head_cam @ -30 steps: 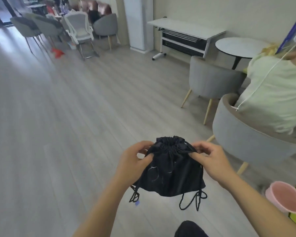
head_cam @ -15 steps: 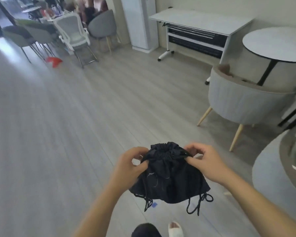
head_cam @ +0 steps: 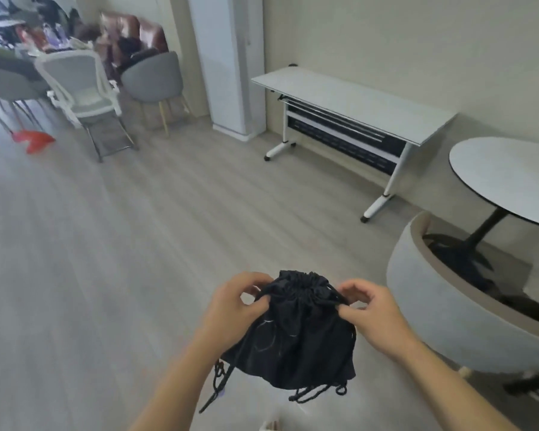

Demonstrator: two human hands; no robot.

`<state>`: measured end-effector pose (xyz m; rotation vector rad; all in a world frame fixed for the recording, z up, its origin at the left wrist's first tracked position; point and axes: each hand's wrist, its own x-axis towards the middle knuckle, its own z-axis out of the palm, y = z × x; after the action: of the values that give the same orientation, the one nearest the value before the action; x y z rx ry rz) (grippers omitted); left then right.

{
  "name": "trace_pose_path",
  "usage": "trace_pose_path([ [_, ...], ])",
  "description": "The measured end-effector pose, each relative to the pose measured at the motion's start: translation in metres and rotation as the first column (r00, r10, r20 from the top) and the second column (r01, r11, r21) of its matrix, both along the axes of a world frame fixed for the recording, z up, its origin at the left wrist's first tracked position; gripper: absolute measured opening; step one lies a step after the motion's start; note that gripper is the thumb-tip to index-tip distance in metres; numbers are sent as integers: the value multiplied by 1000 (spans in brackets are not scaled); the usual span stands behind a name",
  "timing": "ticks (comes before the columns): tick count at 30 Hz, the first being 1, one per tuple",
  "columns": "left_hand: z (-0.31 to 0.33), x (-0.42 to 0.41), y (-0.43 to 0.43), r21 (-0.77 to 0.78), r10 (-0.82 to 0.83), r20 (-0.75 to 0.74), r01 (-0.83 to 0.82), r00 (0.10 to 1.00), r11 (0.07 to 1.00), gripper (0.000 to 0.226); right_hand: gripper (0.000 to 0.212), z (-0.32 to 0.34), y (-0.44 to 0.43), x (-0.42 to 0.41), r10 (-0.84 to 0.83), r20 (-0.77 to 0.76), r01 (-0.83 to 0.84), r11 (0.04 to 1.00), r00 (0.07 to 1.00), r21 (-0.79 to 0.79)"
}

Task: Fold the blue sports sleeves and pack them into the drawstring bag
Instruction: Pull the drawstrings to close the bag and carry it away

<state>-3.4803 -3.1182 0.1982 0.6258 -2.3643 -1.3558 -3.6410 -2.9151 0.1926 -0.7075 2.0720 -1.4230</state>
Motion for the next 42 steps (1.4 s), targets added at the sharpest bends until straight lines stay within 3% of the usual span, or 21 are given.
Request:
trace_pose_path([
  [6, 29, -212, -114, -62, -188, 6, 188, 982, 980, 55, 38, 12, -88, -174, -190, -61, 185, 980, 980, -70],
  [9, 28, -318, -166, -78, -236, -6, 235, 972, 969, 46, 30, 6, -131, -268, -258, -66, 250, 962, 964, -107],
  [14, 34, -480, -238, -89, -258, 9, 258, 966, 962, 40, 19, 16, -197, -419, -272, -78, 261, 957, 959, -126],
  [21, 52, -669, -340, -115, -240, -21, 236, 970, 965, 42, 24, 38, -304, -616, -286, -140, 268, 954, 948, -135],
  [26, 61, -810, -423, -135, -275, -55, 266, 960, 955, 30, 31, 50, -382, -752, -317, -187, 293, 945, 930, -146],
  [35, 100, -1047, -569, -83, -379, -119, 371, 918, 925, 38, 36, 91, -516, -957, -421, -245, 374, 901, 873, -218],
  [42, 144, -1217, -636, -135, -415, -134, 399, 900, 907, 28, 27, 120, -587, -1106, -513, -231, 440, 845, 826, -303],
])
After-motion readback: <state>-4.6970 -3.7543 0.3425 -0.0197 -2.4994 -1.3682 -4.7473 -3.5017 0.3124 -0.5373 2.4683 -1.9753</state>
